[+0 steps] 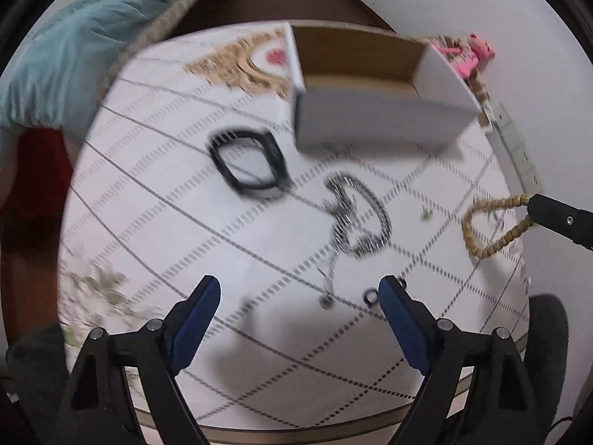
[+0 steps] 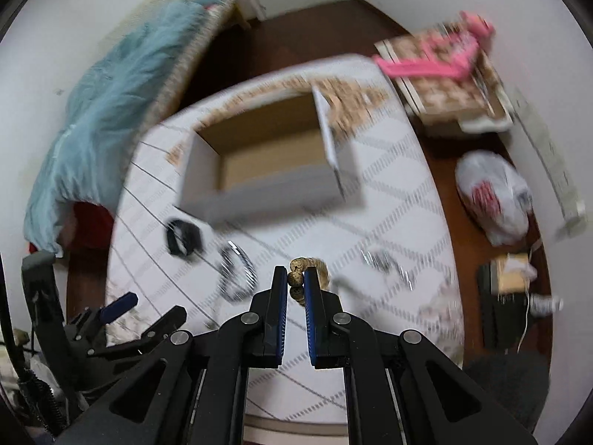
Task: Organize jewelry
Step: 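Grasp the silver pendant necklace with the left gripper, then lower the bead bracelet into the box with the right gripper while the left gripper drops the necklace in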
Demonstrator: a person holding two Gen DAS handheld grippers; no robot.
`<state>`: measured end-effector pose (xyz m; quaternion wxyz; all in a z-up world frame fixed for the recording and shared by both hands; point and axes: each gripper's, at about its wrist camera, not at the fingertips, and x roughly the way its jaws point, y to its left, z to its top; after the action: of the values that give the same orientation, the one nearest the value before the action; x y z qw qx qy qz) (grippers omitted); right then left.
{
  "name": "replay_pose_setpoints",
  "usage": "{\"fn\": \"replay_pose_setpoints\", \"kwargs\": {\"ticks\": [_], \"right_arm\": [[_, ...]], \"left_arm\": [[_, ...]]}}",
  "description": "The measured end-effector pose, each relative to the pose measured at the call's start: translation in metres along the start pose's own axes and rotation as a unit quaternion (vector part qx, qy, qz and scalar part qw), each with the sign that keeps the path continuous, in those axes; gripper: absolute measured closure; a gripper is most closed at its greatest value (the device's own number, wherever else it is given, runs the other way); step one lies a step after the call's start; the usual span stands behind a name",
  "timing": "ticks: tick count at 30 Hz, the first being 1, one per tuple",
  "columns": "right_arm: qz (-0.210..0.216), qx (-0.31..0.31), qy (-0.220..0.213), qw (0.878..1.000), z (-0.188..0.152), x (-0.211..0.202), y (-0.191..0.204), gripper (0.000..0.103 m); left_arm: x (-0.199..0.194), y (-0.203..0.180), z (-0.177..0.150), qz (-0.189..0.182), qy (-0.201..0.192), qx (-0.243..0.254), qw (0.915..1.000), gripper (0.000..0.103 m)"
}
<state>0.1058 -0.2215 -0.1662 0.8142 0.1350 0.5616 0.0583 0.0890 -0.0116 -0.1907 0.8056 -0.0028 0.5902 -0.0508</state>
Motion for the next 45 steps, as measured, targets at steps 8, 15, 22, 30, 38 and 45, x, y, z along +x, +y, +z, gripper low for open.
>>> {"fn": "replay_pose_setpoints", "kwargs": {"ticks": [8, 15, 22, 30, 38, 45], "right_arm": [[-0.024, 0.021, 0.012, 0.999, -0.018, 0.018, -0.022, 0.094], [-0.026, 0.023, 0.011, 0.999, -0.018, 0.019, -0.02, 0.094], [0.013, 0.028, -0.001, 1.0, -0.004, -0.007, -0.01, 0.094], [0.074, 0.004, -0.055, 0.996, 0.053, -0.062, 0.018, 0.094], [0.069, -0.041, -0.062, 0.995, 0.121, -0.049, 0.049, 0.094], [0.061, -0.052, -0.003, 0.997, 0.16, 0.006, 0.056, 0.094]], "left_arm": [[0.028, -0.021, -0.009, 0.016, 0.015, 0.035, 0.9991, 0.085], [0.023, -0.023, -0.014, 0.006, 0.0, 0.041, 0.9991, 0.096], [-0.042, -0.018, 0.006, -0.053, -0.044, 0.028, 0.9972, 0.096], [-0.133, -0.013, 0.074, -0.11, -0.125, 0.027, 0.9857, 0.096], [-0.142, -0.016, 0.151, -0.119, -0.149, 0.048, 0.9806, 0.096], [-0.075, -0.01, 0.188, -0.136, -0.068, 0.026, 0.988, 0.096]]}}
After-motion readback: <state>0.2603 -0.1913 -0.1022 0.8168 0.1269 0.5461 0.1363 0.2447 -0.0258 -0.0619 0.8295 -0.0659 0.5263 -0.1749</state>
